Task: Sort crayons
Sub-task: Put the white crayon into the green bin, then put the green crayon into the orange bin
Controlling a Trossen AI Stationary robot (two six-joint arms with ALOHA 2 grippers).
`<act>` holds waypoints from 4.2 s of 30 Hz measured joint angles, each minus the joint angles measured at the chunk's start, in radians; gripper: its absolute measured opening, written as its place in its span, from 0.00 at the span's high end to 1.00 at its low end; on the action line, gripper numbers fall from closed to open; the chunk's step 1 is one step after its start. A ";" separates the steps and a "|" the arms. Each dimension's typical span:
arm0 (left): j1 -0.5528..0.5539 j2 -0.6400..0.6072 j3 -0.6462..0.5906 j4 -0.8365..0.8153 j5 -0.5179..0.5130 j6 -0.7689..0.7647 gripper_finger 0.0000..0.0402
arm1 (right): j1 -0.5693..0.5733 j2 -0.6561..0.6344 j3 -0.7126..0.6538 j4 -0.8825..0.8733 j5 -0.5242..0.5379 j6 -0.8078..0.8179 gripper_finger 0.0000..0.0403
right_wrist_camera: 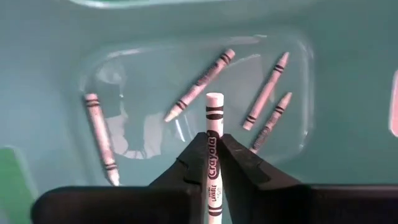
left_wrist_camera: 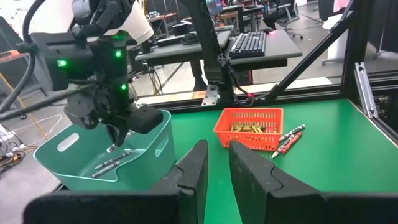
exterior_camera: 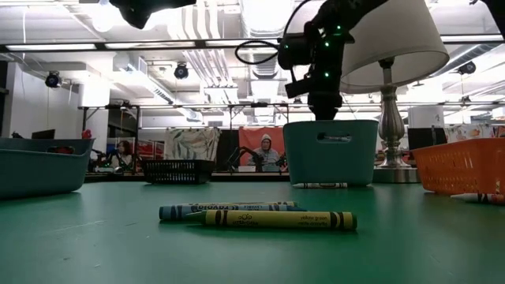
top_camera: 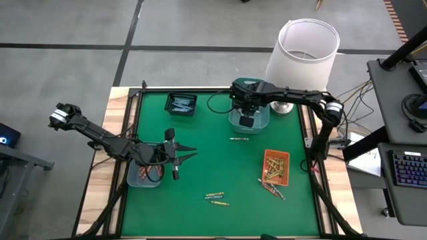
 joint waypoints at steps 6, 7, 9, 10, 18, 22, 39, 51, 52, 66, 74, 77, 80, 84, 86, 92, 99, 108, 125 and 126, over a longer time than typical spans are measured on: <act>0.000 0.000 0.000 -0.002 0.000 -0.008 0.88 | 0.000 0.000 0.009 0.016 -0.015 0.024 0.78; 0.000 0.000 0.000 -0.001 0.000 -0.008 0.88 | 0.000 -0.002 0.010 0.024 -0.015 0.024 0.76; 0.000 0.000 0.000 -0.001 0.000 -0.008 0.88 | 0.000 -0.006 0.010 0.033 -0.015 0.023 0.73; 0.000 0.000 0.000 -0.001 0.000 -0.008 0.88 | 0.001 -0.008 0.010 0.032 -0.015 0.019 0.72; 0.000 0.000 0.000 0.001 -0.001 -0.020 0.88 | 0.019 -0.052 0.010 0.022 -0.023 0.074 0.73; 0.000 0.000 0.000 0.001 -0.001 -0.034 0.88 | 0.062 -0.101 0.011 0.021 -0.029 0.114 0.72; 0.000 0.008 0.057 -0.100 0.075 -0.095 0.82 | 0.526 -0.298 -0.006 0.022 -0.030 0.403 0.80; -0.018 0.197 0.238 -0.368 0.165 -0.276 0.72 | 0.890 -0.296 -0.160 0.249 0.122 0.561 0.84; -0.022 0.225 0.260 -0.393 0.172 -0.281 0.72 | 0.912 -0.296 -0.177 0.269 0.135 0.582 0.84; -0.087 0.514 0.401 -0.566 0.200 -0.397 0.67 | 1.101 -0.296 -0.387 0.616 0.171 0.710 0.83; -0.126 0.646 0.406 -0.468 0.181 -0.496 0.58 | 1.134 -0.296 -0.475 0.784 0.185 0.732 0.83; -0.129 0.697 0.411 -0.405 0.180 -0.523 0.57 | 1.143 -0.296 -0.494 0.823 0.190 0.732 0.83; -0.129 0.746 0.425 -0.388 0.179 -0.531 0.56 | 1.149 -0.296 -0.506 0.857 0.190 0.732 0.83; -0.129 0.789 0.445 -0.386 0.154 -0.531 0.56 | 1.149 -0.295 -0.511 0.860 0.191 0.732 0.83; -0.129 0.808 0.454 -0.379 0.132 -0.531 0.56 | 1.149 -0.295 -0.511 0.863 0.197 0.732 0.83; -0.127 0.833 0.457 -0.382 0.127 -0.515 0.56 | 1.149 -0.295 -0.511 0.867 0.214 0.727 0.83; -0.127 0.833 0.457 -0.379 0.127 -0.514 0.56 | 1.149 -0.295 -0.511 0.867 0.215 0.724 0.83; -0.127 0.841 0.457 -0.370 0.122 -0.515 0.58 | 1.149 -0.295 -0.511 0.867 0.216 0.723 0.83; -0.125 0.884 0.457 -0.384 0.035 -0.515 0.58 | 1.149 -0.295 -0.512 0.867 0.216 0.723 0.83; -0.123 0.884 0.457 -0.392 0.031 -0.516 0.58 | 1.149 -0.295 -0.512 0.867 0.216 0.723 0.83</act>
